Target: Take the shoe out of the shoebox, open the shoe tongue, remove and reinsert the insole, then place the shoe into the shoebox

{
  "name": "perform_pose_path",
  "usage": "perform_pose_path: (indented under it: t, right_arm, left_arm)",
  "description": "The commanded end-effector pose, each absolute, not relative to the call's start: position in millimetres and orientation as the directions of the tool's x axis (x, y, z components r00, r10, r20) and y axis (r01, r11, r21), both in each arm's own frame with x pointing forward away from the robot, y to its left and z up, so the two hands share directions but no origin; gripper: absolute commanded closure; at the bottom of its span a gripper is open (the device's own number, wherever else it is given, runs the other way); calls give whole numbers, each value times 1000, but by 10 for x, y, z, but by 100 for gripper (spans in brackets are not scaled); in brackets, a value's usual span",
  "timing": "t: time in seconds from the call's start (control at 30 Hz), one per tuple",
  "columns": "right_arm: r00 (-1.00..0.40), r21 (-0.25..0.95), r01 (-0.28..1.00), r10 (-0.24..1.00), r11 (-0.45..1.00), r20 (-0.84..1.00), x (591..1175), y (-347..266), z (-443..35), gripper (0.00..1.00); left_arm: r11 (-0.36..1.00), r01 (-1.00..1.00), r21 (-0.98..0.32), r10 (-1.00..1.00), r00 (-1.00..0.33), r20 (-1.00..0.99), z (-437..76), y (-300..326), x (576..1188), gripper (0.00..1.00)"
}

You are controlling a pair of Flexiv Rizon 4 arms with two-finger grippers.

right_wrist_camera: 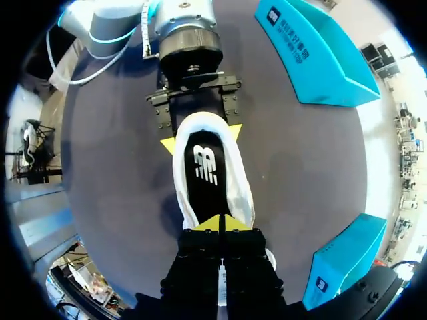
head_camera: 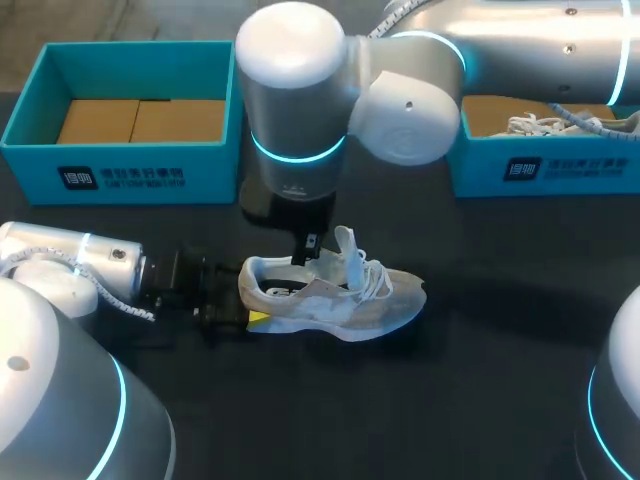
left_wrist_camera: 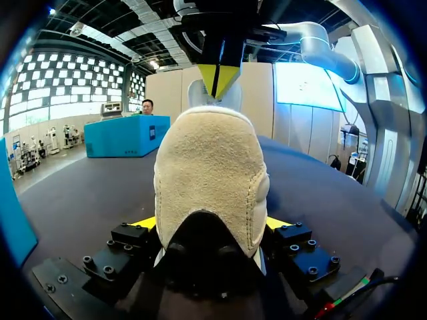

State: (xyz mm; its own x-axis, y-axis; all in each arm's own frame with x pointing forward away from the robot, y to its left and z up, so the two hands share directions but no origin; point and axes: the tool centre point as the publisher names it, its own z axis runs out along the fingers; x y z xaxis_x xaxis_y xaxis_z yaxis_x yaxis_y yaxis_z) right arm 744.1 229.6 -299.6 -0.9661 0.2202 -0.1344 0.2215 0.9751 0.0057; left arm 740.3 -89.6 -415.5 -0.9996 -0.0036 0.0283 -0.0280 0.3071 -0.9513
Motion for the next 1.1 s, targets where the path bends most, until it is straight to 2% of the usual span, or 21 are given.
perform_pose_path:
  t: [0.03,0.53,0.63,1.1]
  right_arm:
    - [-967,5,221,220,975,-131,7457,2309,-3018,100]
    - [-967,5,221,220,975,-131,7457,2309,-3018,100]
    - [-969,-24,207,202,978,-139,7492,2326,-3094,100]
    - [-985,-17,146,144,989,-97,7627,2396,-3556,100]
  left_arm:
    - [307,-27,-951,-5,-1000,27,-4181,-886,7381,100]
    - [307,-27,-951,-5,-1000,27,-4181,-886,7381,100]
    - [307,-27,-951,-5,-1000,27,-4181,-886,7381,100]
    - [307,-27,-951,-5,-1000,27,-4181,-886,7381,100]
